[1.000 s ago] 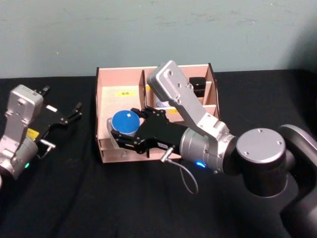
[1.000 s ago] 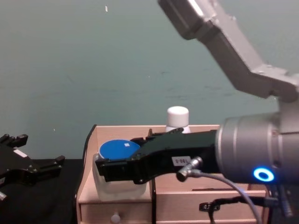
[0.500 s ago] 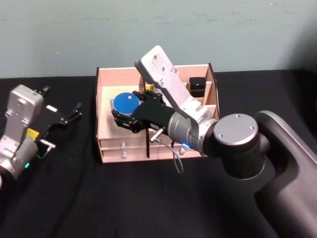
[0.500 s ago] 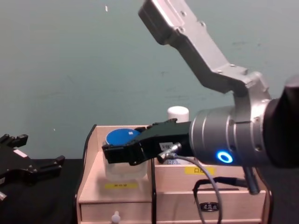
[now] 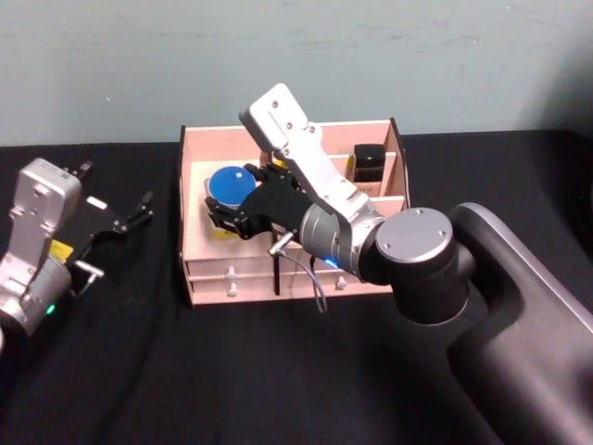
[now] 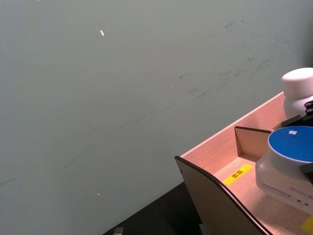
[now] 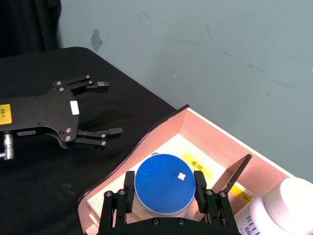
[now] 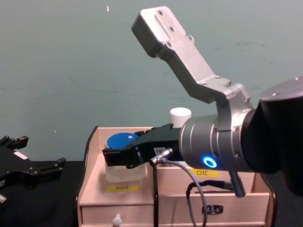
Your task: Pick up the facial cleanser and watermelon frost from the table and place them into the tiered storage box.
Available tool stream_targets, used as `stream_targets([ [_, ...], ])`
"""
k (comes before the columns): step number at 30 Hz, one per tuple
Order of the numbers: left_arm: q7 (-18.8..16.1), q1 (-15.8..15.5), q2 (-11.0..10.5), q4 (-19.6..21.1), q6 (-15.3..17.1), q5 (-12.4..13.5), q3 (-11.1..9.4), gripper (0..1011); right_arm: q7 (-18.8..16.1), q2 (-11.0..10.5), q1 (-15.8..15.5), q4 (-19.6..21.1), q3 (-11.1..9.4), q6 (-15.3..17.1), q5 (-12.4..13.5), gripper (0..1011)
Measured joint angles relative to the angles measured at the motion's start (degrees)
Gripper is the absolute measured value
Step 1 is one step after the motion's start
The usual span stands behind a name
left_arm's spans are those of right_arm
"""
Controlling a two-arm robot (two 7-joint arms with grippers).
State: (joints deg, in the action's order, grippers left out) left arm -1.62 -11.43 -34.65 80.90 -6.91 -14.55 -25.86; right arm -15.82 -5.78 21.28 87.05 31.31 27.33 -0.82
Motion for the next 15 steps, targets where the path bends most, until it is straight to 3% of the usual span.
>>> stream_targets([
  [15,0.0,0.0,0.0,0.0,0.0,0.0,0.0,1001,0.08,2.51,1.35,-4.26,-1.15,-1.13,-1.91,730],
])
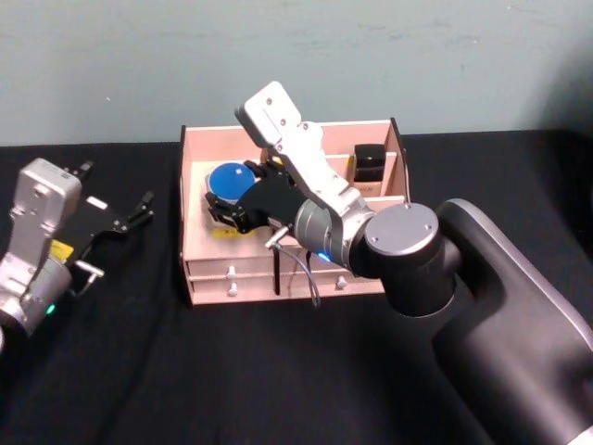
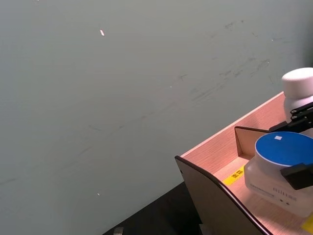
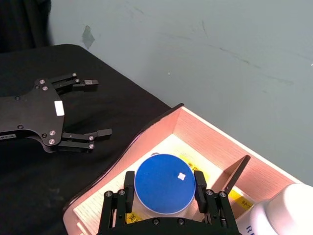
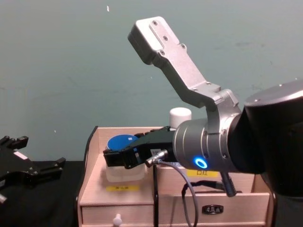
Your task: Pick up the facial cleanser and watermelon frost from the table and place them into the tiered storage box.
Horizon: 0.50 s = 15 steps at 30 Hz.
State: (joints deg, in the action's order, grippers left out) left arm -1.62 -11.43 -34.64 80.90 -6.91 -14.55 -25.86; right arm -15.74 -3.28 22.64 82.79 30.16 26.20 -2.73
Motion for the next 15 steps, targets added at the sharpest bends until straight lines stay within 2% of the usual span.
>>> stream_targets([
  [11,0.0,0.0,0.0,0.0,0.0,0.0,0.0,1001,-0.13,0.2,0.04,-0.27,-0.11,0.05,-0.17,733],
  [14,0.0,0.0,0.0,0.0,0.0,0.0,0.0,1001,-0.12,0.18,0.04,-0.2,-0.09,0.05,-0.14,763],
  [15,0.0,0.0,0.0,0.0,0.0,0.0,0.0,1001,-0.13,0.16,0.04,-0.18,-0.08,0.05,-0.14,810],
])
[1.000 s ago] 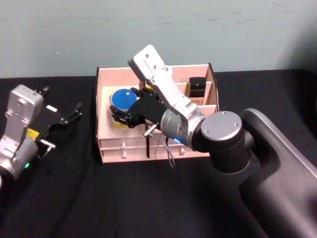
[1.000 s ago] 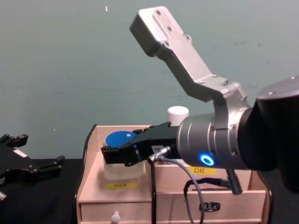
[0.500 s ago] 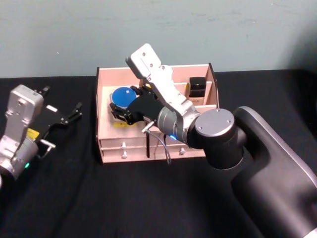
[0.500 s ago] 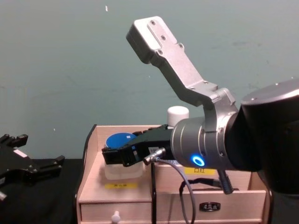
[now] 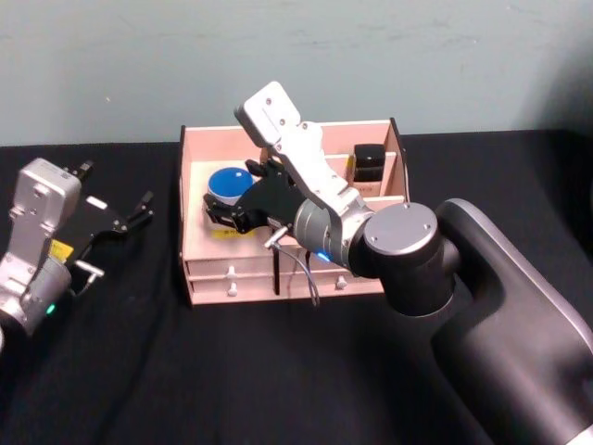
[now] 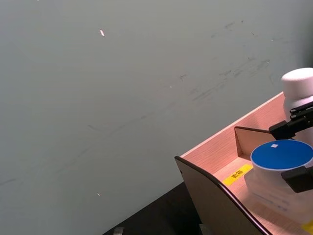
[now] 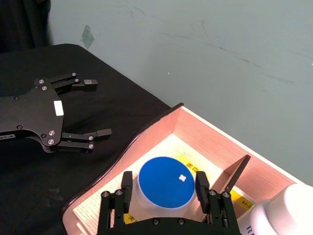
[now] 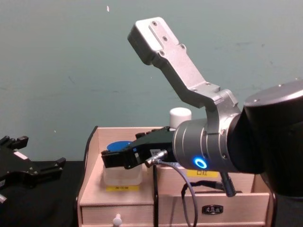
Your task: Pick up the facial cleanser and watermelon frost from the table and place them into the tiered storage box.
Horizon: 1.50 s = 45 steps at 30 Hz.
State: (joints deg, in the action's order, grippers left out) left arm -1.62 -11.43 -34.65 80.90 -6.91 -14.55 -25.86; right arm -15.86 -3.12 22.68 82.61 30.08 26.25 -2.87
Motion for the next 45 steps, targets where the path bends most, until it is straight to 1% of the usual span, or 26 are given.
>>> stream_targets([
  [4,0.0,0.0,0.0,0.0,0.0,0.0,0.0,1001,0.0,-0.01,0.0,0.04,0.02,0.0,0.02,883],
  [5,0.0,0.0,0.0,0.0,0.0,0.0,0.0,1001,0.0,-0.01,0.0,0.05,0.03,0.01,0.02,929],
  [8,0.0,0.0,0.0,0.0,0.0,0.0,0.0,1001,0.0,-0.03,-0.01,0.07,0.04,0.01,0.04,1002],
  [12,0.0,0.0,0.0,0.0,0.0,0.0,0.0,1001,-0.02,-0.04,-0.1,0.17,0.0,-0.08,0.05,1003],
  [17,0.0,0.0,0.0,0.0,0.0,0.0,0.0,1001,-0.37,-0.26,-0.93,1.71,-0.65,-1.44,-0.2,1003],
  [22,0.0,0.0,0.0,0.0,0.0,0.0,0.0,1001,-1.16,-1.4,-3.0,6.28,-1.45,-3.45,-0.55,1002],
  [23,0.0,0.0,0.0,0.0,0.0,0.0,0.0,1002,-1.21,-1.94,-3.84,7.97,-1.76,-4.02,-0.66,1003],
  [26,0.0,0.0,0.0,0.0,0.0,0.0,0.0,1001,-1.11,-2.69,-5.04,10.31,-2.3,-4.9,-0.86,1002],
  [27,0.0,0.0,0.0,0.0,0.0,0.0,0.0,1001,-0.7,-3.31,-6.01,12.02,-2.83,-5.73,-1.17,1003],
  [29,0.0,0.0,0.0,0.0,0.0,0.0,0.0,1001,-0.12,-3.91,-7.04,13.65,-3.56,-6.56,-1.4,1003],
  [30,0.0,0.01,0.0,0.0,0.0,0.0,0.0,1001,0.4,-4.33,-7.9,15.08,-4.38,-7.18,-1.56,1003],
  [31,0.0,0.01,0.0,0.0,0.0,0.0,0.0,1001,0.4,-4.33,-7.9,15.08,-4.38,-7.18,-1.56,1003],
  [32,0.0,0.0,0.0,0.0,0.0,0.0,0.0,1001,1.28,-5.17,-9.41,17.33,-6.13,-7.92,-1.66,1003],
  [33,0.0,0.01,0.0,0.0,0.0,0.0,0.0,1001,1.85,-5.65,-10.39,18.59,-7.36,-8.33,-1.67,1003],
  [35,0.0,0.0,0.0,0.0,0.0,0.0,0.0,1001,2.36,-6.1,-11.2,19.64,-8.59,-8.68,-1.66,1003],
  [36,0.0,0.0,0.0,0.0,0.0,0.0,0.0,1001,2.82,-6.5,-12.09,20.47,-10.03,-8.89,-1.63,1003],
  [37,0.0,0.0,0.0,0.0,0.0,0.0,0.0,1001,2.82,-6.5,-12.09,20.47,-10.03,-8.89,-1.63,1003],
  [38,0.0,0.0,0.0,0.0,0.0,0.0,0.0,1001,3.23,-6.89,-12.88,21.11,-11.36,-9.04,-1.53,1003],
  [39,0.0,0.0,0.0,0.0,0.0,0.0,0.0,1001,3.39,-7.04,-13.24,21.3,-11.99,-9.09,-1.46,1002],
  [40,0.0,0.0,0.0,0.0,0.0,0.0,0.0,1001,3.79,-7.3,-13.91,21.6,-13.25,-9.23,-1.27,1003],
  [41,0.0,0.0,0.0,0.0,0.0,0.0,0.0,1001,3.96,-7.4,-14.18,21.64,-13.77,-9.28,-1.21,1003],
  [43,0.0,0.0,0.0,0.0,0.0,0.0,0.0,1001,4.65,-7.69,-15.02,21.7,-15.63,-9.48,-1.05,1003],
  [45,0.0,0.0,0.0,0.0,0.0,0.0,0.0,1001,5.11,-7.82,-15.54,21.63,-16.93,-9.62,-0.96,1002],
])
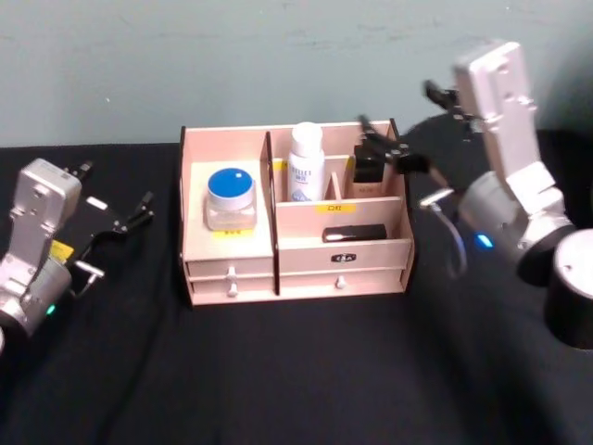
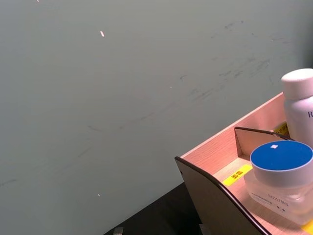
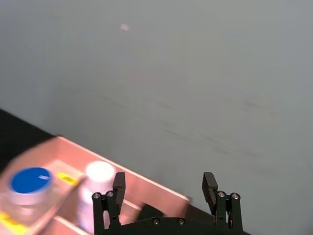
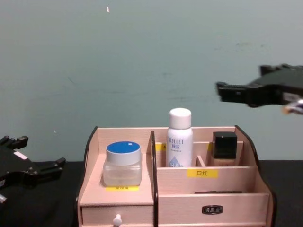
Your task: Pick up the facial cleanser and watermelon frost from the table and place them into the tiered storage box.
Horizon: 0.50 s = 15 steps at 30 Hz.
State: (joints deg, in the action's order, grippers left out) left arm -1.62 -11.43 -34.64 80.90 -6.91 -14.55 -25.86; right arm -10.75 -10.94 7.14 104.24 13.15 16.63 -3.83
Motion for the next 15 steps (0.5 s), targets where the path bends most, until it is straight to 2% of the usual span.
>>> stream_targets([
  [4,0.0,0.0,0.0,0.0,0.0,0.0,0.0,1001,1.21,-0.07,-0.78,-1.46,-2.84,-0.45,-0.02,1003],
  [8,0.0,0.01,0.0,0.0,0.0,0.0,0.0,1001,1.59,0.05,-0.83,-3.35,-4.4,-0.51,-0.21,1003],
  [15,0.0,0.0,0.0,0.0,0.0,0.0,0.0,1001,1.47,0.55,-0.32,-6.97,-5.68,-0.48,-0.19,1003],
])
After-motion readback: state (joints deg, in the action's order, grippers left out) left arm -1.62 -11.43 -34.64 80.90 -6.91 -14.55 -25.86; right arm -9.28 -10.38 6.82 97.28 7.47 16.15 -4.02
